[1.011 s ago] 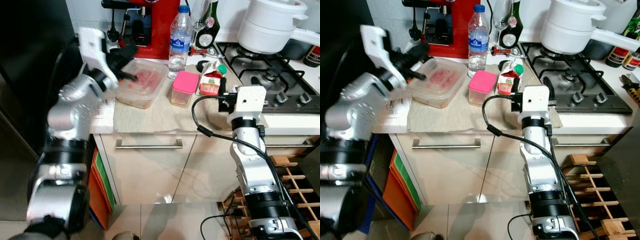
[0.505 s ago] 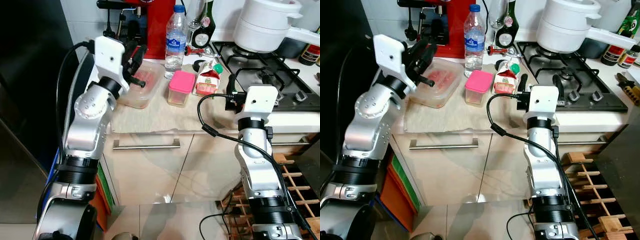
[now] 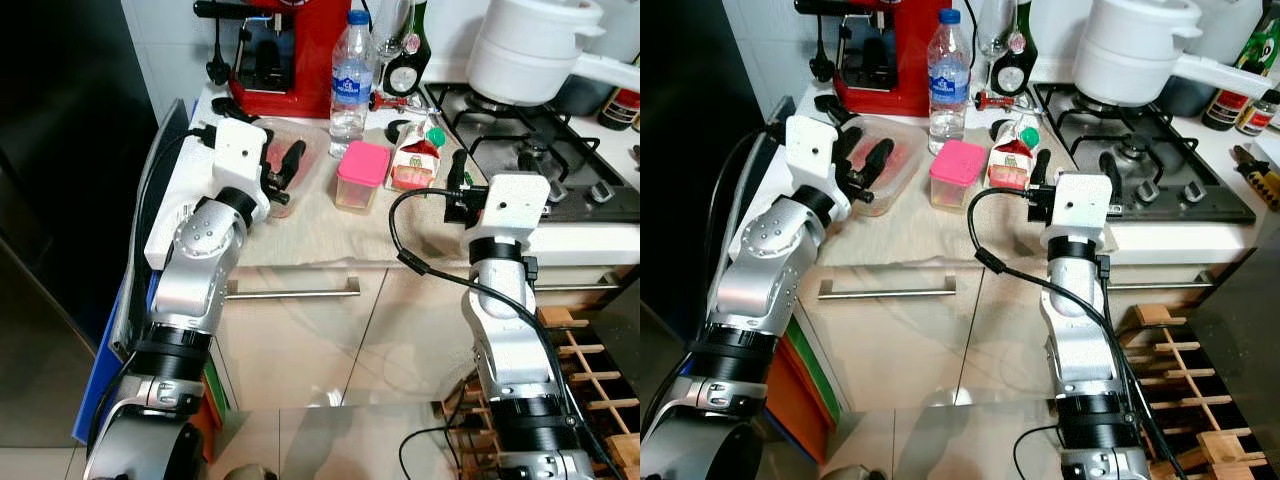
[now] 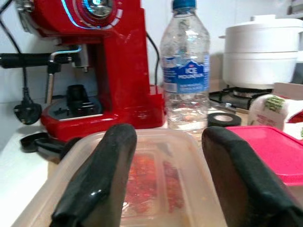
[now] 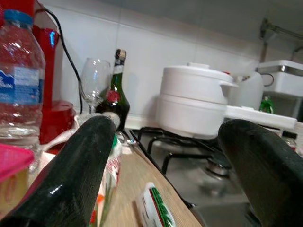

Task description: Restocking fridge

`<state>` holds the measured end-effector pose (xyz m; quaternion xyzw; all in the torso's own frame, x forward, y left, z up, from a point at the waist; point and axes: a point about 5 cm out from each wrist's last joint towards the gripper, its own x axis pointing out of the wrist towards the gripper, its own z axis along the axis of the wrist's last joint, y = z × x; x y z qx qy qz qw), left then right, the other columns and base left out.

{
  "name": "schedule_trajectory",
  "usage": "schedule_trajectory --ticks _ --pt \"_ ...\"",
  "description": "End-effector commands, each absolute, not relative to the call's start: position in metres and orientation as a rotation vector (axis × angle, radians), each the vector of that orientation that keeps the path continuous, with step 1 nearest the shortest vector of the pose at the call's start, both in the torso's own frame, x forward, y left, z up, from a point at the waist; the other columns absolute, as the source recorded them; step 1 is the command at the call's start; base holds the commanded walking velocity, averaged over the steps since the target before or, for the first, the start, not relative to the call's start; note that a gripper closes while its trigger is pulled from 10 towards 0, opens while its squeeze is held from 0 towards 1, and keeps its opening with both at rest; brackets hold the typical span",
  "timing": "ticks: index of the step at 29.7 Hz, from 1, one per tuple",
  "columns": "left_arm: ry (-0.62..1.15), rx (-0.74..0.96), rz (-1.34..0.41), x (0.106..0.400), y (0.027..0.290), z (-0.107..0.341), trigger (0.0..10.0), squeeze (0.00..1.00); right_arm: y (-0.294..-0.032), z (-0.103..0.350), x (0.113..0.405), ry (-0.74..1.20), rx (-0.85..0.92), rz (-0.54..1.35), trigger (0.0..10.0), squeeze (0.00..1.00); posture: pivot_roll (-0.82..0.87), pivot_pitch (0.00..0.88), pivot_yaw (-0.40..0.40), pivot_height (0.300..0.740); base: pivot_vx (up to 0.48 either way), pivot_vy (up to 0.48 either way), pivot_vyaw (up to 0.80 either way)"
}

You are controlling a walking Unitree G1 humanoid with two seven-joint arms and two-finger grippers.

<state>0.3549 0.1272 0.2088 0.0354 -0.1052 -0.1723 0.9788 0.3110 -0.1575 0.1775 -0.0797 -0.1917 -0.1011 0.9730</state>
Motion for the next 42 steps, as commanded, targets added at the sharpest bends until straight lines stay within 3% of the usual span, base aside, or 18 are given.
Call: schedule_trajectory --ticks 1,11,12,24,42 --pt "-0.206 0.071 -0.329 0.357 0.130 0.209 10.0 1.00 -0.160 0.181 0.309 -0.406 -0.163 -0.226 10.0 0.00 0.09 0.000 -0.006 0.740 0.000 0.000 0.00" --pt "-0.194 0.039 -0.352 0.357 0.130 0.205 10.0 1.00 -0.161 0.176 0.308 -0.389 -0.160 -0.233 10.0 0.00 0.09 0.000 -0.004 0.740 0.000 0.000 0.00" --pt "-0.197 0.049 -0.363 0.357 0.129 0.207 10.0 0.00 -0.160 0.176 0.308 -0.387 -0.160 -0.230 10.0 0.00 0.09 0.000 -0.004 0.740 0.000 0.000 0.00" --pt "-0.189 0.003 -0.332 0.359 0.131 0.207 10.0 0.00 -0.157 0.171 0.308 -0.369 -0.161 -0.214 10.0 0.00 0.09 0.000 -0.001 0.740 -0.419 0.000 0.00" --pt "-0.217 -0.008 -0.331 0.360 0.130 0.212 10.0 0.00 -0.155 0.168 0.307 -0.352 -0.166 -0.204 10.0 0.00 0.08 0.000 0.005 0.740 0.000 0.000 0.00"
